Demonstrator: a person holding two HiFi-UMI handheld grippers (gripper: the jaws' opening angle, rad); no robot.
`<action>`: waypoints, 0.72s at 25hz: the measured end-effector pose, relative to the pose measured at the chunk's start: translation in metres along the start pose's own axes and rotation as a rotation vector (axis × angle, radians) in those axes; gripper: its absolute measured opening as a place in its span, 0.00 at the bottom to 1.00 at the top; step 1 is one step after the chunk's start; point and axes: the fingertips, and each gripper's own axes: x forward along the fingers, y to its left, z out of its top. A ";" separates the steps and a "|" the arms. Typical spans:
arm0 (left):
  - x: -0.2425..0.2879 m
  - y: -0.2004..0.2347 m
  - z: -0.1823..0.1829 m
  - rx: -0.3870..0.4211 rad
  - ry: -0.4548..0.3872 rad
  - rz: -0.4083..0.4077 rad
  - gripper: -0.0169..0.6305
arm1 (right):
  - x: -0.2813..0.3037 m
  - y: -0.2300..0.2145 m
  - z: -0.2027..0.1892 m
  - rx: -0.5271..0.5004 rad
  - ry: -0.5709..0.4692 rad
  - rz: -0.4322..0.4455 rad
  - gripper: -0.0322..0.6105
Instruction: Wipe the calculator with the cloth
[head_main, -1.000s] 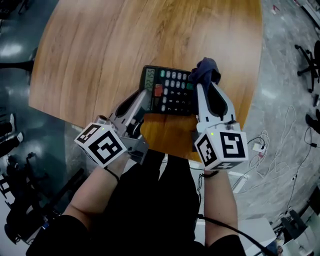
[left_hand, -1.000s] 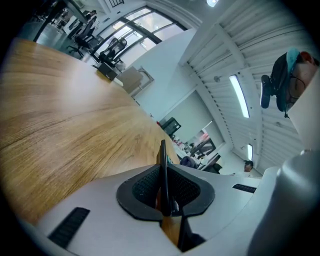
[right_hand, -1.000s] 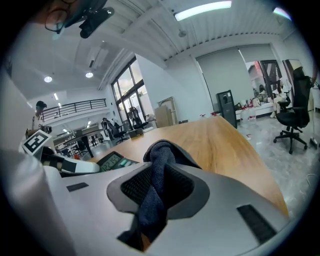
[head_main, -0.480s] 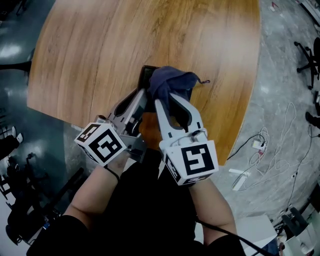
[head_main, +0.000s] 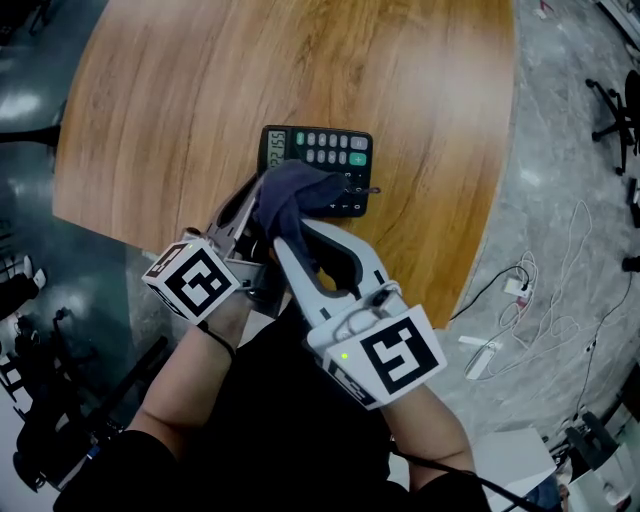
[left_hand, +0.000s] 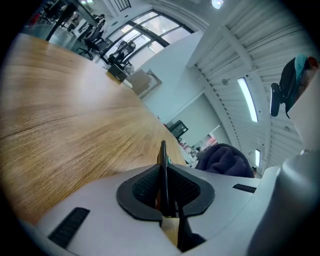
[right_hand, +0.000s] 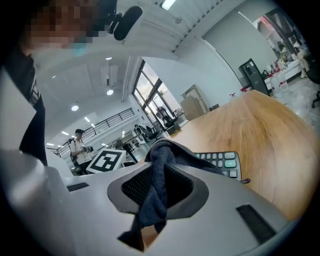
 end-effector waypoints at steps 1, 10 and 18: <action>0.000 0.001 0.001 0.001 -0.002 0.002 0.10 | -0.005 -0.003 0.005 0.001 -0.012 -0.007 0.16; -0.001 -0.012 0.000 0.029 0.003 -0.022 0.10 | -0.070 -0.119 0.063 -0.079 -0.123 -0.356 0.16; 0.001 -0.020 -0.006 0.046 0.025 -0.038 0.10 | -0.074 -0.160 0.058 -0.111 -0.104 -0.462 0.16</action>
